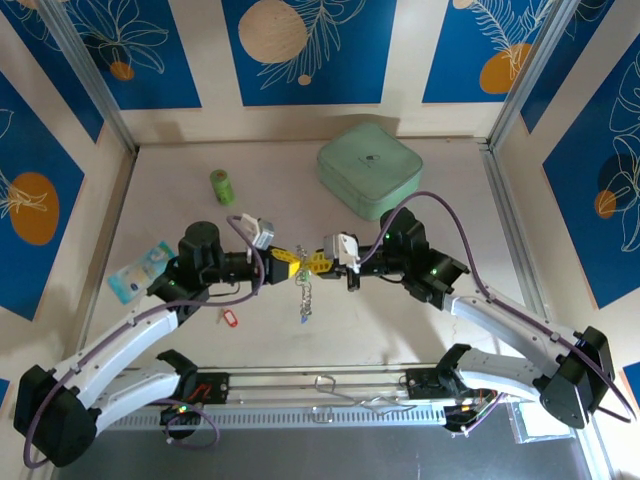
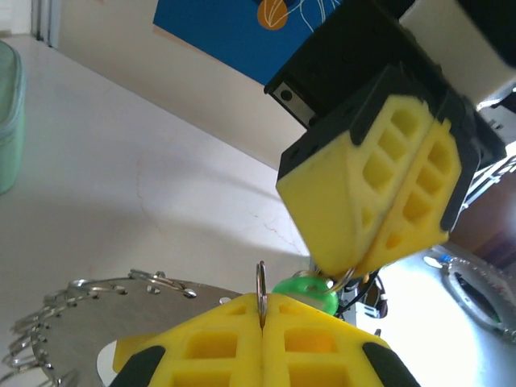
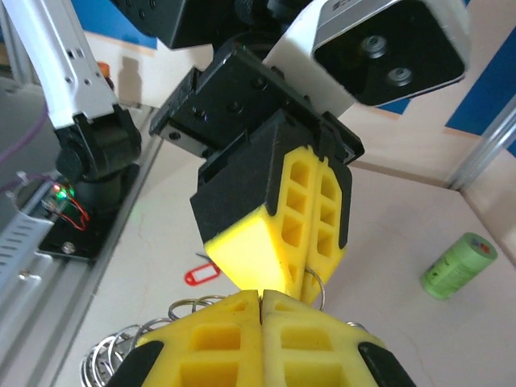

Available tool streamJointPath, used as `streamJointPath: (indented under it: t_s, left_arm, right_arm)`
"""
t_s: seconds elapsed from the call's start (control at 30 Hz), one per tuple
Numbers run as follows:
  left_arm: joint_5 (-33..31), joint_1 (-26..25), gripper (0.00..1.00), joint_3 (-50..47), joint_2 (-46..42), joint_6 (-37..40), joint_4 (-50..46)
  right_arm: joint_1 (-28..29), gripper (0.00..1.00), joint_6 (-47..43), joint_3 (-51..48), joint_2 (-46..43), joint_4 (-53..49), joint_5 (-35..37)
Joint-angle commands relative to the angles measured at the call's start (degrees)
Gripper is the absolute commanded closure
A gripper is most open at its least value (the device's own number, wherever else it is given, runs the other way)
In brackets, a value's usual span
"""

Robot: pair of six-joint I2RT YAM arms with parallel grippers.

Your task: Put the keys on the keyring

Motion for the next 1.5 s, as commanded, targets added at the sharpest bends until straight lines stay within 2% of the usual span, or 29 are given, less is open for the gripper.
streamJointPath:
  t_s: [0.0,0.17,0.43,1.47]
  left_arm:
    - [3.35,-0.23,1.0,0.29,0.45,-4.71,4.99]
    - [4.35,-0.22,1.0,1.23,1.87,-6.28,3.7]
    - [4.44,-0.31,1.0,2.88,2.44,-4.71,-0.56]
    - [3.41,-0.53,1.0,4.58,3.86,-4.7,-3.41]
  right_arm:
    - [1.38,1.0,-5.32,-2.56,-2.46,3.92,6.59]
    - [2.95,1.0,-8.68,-3.82,-3.69,5.67,12.34]
    - [3.44,1.0,-12.64,-3.4,-5.14,3.01,16.71]
    - [5.52,1.0,-15.23,-1.77,-2.79,-1.15,16.9]
